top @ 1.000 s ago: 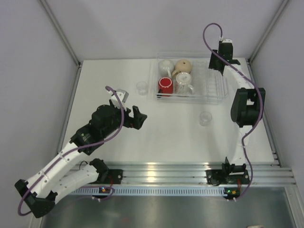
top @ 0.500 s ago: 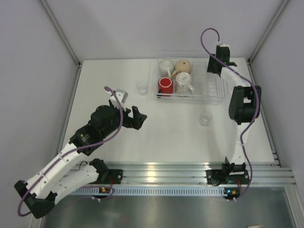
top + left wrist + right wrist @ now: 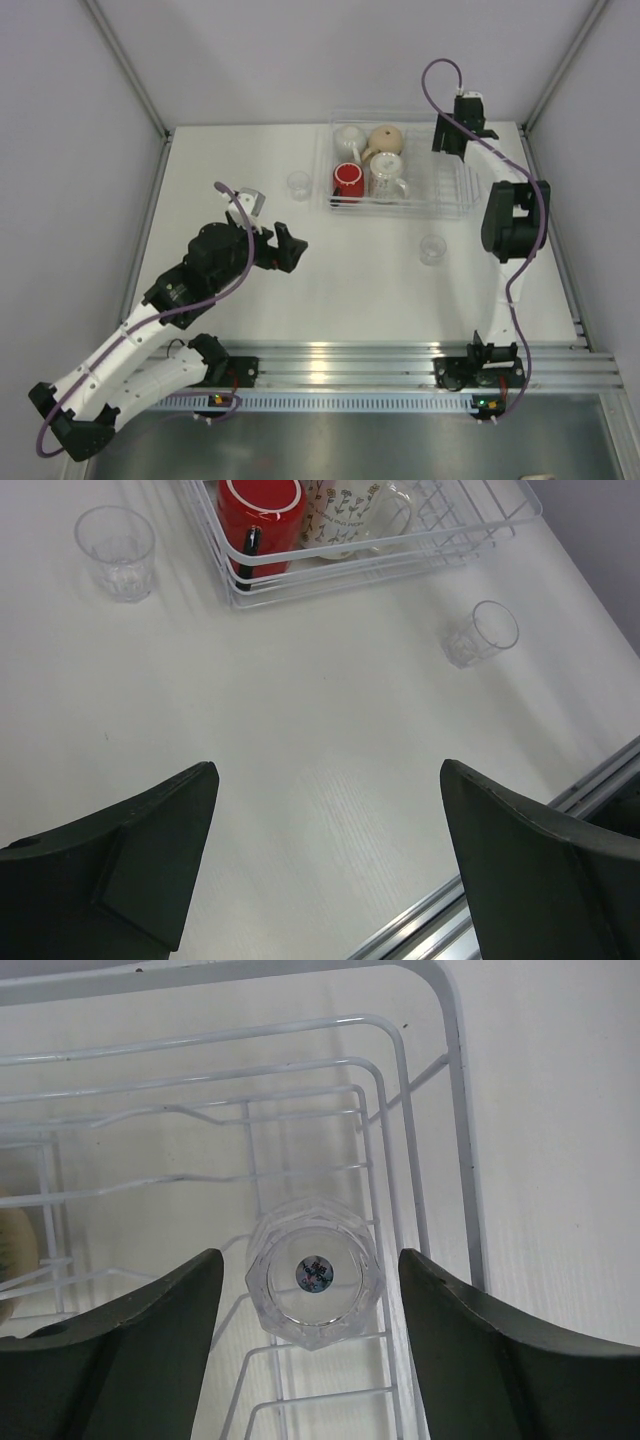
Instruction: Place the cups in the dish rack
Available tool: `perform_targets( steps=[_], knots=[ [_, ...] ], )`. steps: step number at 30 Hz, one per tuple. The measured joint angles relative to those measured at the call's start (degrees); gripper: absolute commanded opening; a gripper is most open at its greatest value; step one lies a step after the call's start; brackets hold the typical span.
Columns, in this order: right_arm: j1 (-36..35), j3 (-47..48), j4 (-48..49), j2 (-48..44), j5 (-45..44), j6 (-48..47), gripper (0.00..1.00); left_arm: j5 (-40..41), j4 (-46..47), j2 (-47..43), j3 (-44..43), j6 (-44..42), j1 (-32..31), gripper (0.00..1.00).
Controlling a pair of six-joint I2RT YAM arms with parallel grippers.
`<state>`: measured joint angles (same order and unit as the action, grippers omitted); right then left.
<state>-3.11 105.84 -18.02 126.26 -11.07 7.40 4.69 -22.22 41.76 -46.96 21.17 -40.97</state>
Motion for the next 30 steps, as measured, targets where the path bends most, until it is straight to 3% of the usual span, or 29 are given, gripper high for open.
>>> perform_targets(
  steps=[12,24,30],
  knots=[
    [0.20,-1.77,-5.75,-8.76,-0.79,0.59,0.72,3.32,-3.04,3.10,-5.81,1.57,0.00,0.95],
    [-2.45,-38.18,0.96,-50.12,15.37,7.85,0.72,9.64,-7.41,22.32,-23.61,-2.67,0.83,0.92],
    [-5.14,-55.89,3.02,-65.33,23.93,10.99,0.73,5.03,-8.33,32.44,-30.32,-4.55,7.54,0.85]
  ],
)
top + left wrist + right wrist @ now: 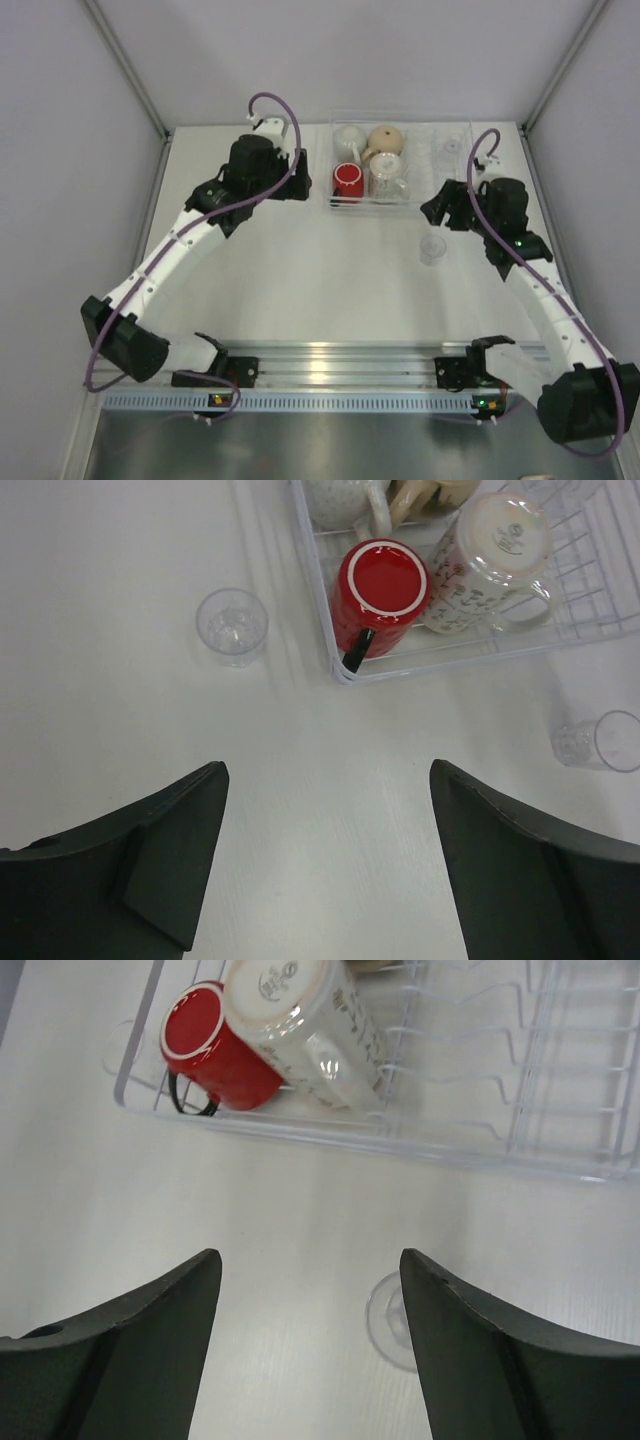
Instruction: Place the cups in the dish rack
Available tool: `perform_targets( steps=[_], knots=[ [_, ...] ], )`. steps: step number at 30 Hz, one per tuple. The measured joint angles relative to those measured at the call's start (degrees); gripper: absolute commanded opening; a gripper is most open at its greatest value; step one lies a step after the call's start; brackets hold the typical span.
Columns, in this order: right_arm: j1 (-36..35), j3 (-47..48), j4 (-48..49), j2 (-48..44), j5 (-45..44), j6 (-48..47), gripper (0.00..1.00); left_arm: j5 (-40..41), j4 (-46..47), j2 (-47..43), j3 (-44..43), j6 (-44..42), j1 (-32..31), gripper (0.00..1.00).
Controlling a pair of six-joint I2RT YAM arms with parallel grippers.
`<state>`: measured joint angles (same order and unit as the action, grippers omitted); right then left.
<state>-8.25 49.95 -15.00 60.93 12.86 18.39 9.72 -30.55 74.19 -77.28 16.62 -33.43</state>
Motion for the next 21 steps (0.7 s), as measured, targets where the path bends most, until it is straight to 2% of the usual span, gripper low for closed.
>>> perform_targets(
  steps=[5,7,9,15,21],
  knots=[
    [-0.17,-6.51,-0.59,-11.89,4.52,1.42,0.73,-5.20,-0.63,10.64,-4.63,0.11,11.39,0.83],
    [-0.17,-6.51,-0.48,-14.88,5.53,1.40,0.73,-6.05,-0.81,15.58,-7.06,-0.02,13.81,0.77],
    [-0.17,-6.51,-0.85,-17.07,6.25,1.38,0.73,-7.91,-0.94,19.98,-9.42,0.00,15.08,0.72],
    [-0.17,-7.23,-1.73,-21.40,8.22,1.40,0.73,-13.14,-0.96,32.04,-16.15,0.85,18.51,0.69],
    [-0.20,-7.23,-3.10,-22.73,8.46,1.38,0.73,-14.86,-1.05,39.71,-20.06,1.81,20.39,0.64]
  ],
)
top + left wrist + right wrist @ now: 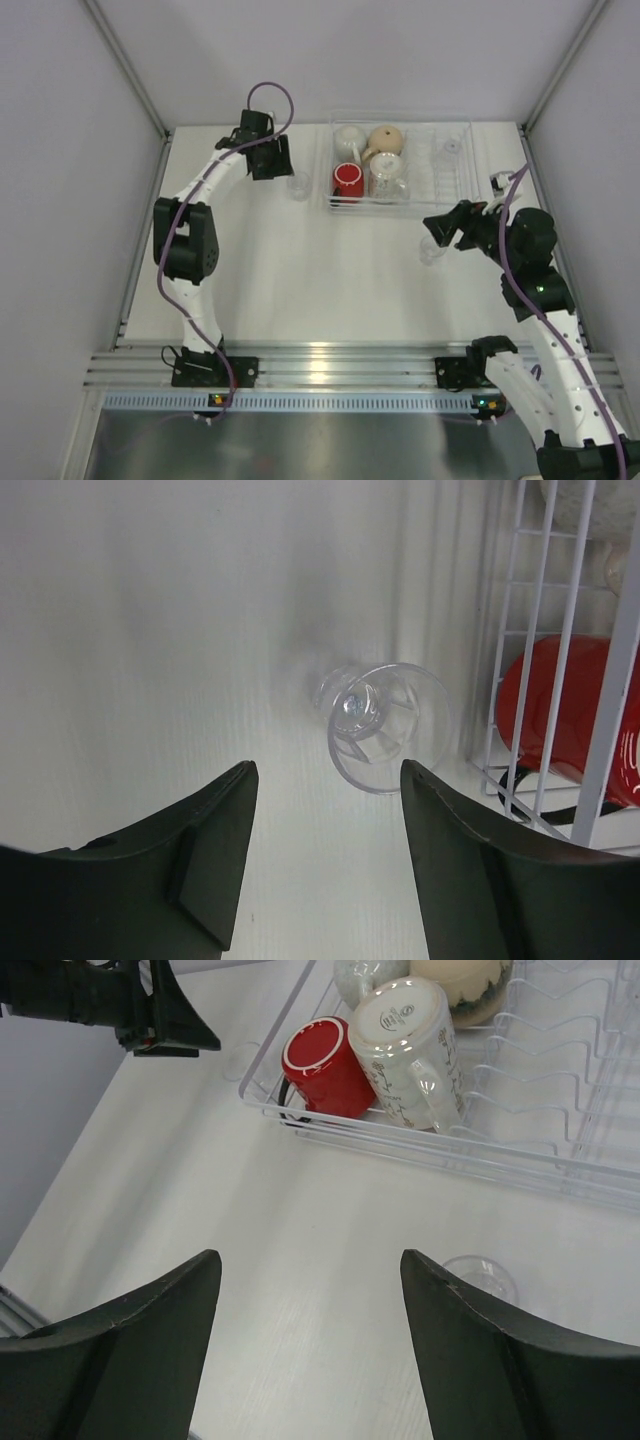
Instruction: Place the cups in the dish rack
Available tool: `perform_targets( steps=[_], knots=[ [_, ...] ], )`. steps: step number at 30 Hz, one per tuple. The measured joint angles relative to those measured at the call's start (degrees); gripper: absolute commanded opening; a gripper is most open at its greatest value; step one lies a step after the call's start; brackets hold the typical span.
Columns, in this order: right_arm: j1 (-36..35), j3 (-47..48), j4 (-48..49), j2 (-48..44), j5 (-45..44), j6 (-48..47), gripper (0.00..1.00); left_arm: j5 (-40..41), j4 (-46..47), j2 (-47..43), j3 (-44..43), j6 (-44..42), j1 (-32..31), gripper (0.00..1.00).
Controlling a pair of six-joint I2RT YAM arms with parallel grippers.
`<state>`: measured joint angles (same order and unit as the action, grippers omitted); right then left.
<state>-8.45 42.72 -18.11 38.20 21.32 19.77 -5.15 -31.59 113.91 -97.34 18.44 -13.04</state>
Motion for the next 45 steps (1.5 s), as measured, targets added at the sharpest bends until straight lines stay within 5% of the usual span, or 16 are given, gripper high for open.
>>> perform_targets(
  steps=[11,14,20,29,36,40,45],
  knots=[
    [0.00,-0.48,-0.79,-0.52,-0.02,-0.02,0.73,-3.50,0.02,10.03,-6.43,0.81,0.20,0.56],
    [0.00,-0.76,-1.07,-0.37,-0.20,-0.04,0.73,-4.09,-0.04,11.37,-6.51,1.46,0.26,0.45],
    [0.00,-0.76,-1.25,0.46,-0.28,-0.04,0.73,-5.18,-0.17,12.39,-6.54,2.36,0.33,0.01],
    [0.00,-1.44,-0.15,0.92,1.29,1.49,0.77,-9.22,-0.17,8.15,-1.18,3.50,1.88,0.00],
    [-0.02,-4.83,6.95,1.60,8.13,8.66,0.99,-17.99,2.16,-4.35,6.84,6.03,4.79,0.00],
    [-0.02,-6.69,12.85,1.92,11.74,13.60,0.99,-28.17,12.39,-14.80,15.50,11.93,4.72,0.00],
    [-0.02,-9.11,23.47,2.73,16.00,20.15,0.99,-40.39,36.15,-24.55,31.19,27.08,4.20,0.00]
  ],
)
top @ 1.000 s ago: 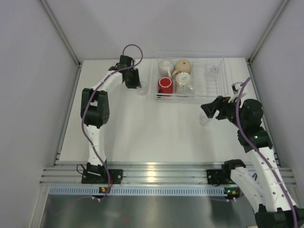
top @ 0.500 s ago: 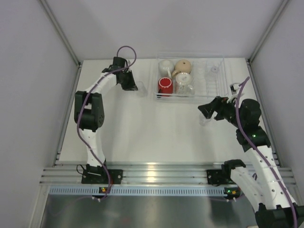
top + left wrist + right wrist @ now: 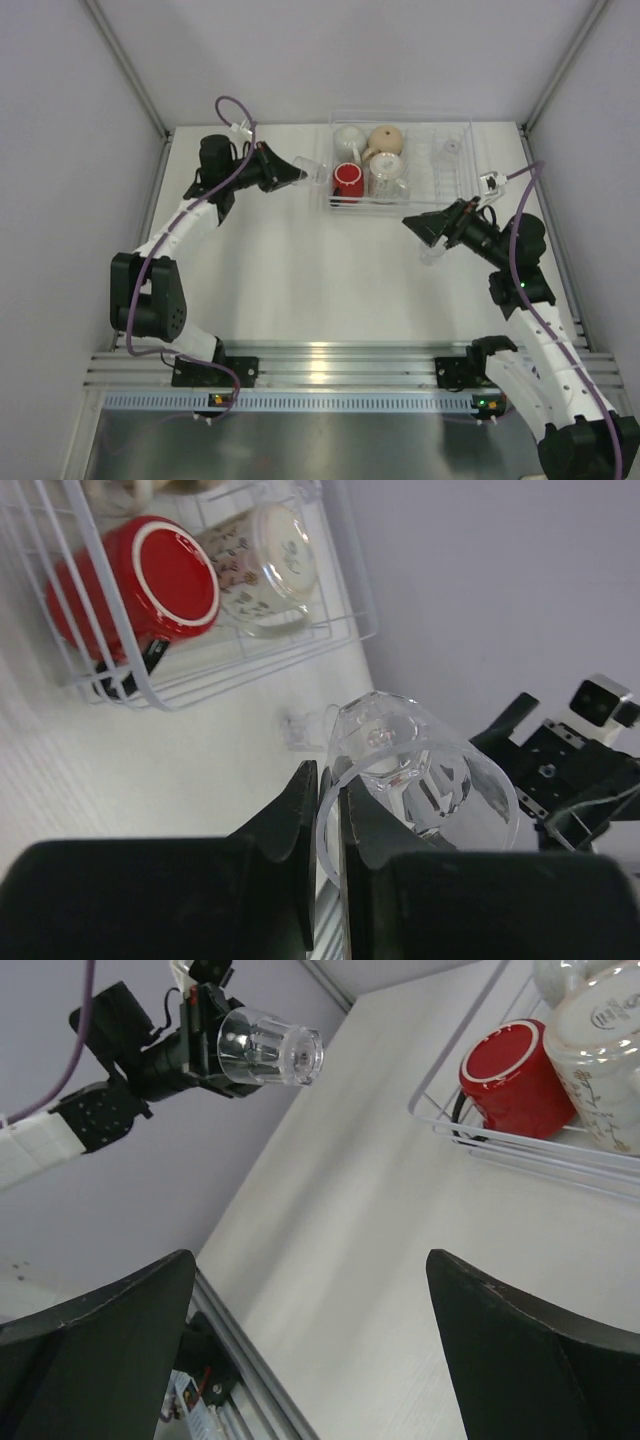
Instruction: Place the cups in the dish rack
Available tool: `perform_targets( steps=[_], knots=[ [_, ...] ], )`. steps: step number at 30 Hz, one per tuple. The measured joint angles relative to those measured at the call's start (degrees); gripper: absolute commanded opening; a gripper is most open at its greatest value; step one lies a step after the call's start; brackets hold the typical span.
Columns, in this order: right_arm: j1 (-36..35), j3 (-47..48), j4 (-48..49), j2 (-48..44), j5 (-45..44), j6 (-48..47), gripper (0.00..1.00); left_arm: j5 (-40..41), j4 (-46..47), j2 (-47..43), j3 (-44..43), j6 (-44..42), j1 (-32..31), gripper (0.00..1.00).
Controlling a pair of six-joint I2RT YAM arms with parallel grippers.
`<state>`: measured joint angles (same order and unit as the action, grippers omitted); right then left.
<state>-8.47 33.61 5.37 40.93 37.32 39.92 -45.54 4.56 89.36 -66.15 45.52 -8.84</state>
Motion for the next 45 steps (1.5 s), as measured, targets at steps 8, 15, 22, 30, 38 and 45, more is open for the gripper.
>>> perform_targets(
  steps=[8,15,22,30,38,45],
  knots=[
    [-4.07,-3.23,15.67,0.83,0.48,8.37,0.99,-3.13,25.59,-7.15,15.52,19.98,-5.88,0.00],
    [-13.77,-3.19,22.86,2.10,-4.83,9.73,0.99,-0.81,52.26,-10.75,23.02,34.75,-13.35,0.00],
    [-23.17,-3.02,25.27,5.20,-10.62,8.17,0.99,3.63,63.84,-11.15,28.24,40.92,-17.70,0.00],
    [-31.76,0.13,25.73,7.91,-16.57,4.28,0.99,6.78,66.23,-14.27,30.88,41.42,-20.74,0.00],
    [-36.13,2.73,26.71,10.88,-20.72,1.99,0.92,8.17,66.66,-16.59,33.59,41.27,-23.21,0.00],
    [-38.14,4.00,27.71,12.15,-22.58,0.72,0.76,9.09,66.71,-17.22,34.58,40.94,-23.78,0.00]
  ],
)
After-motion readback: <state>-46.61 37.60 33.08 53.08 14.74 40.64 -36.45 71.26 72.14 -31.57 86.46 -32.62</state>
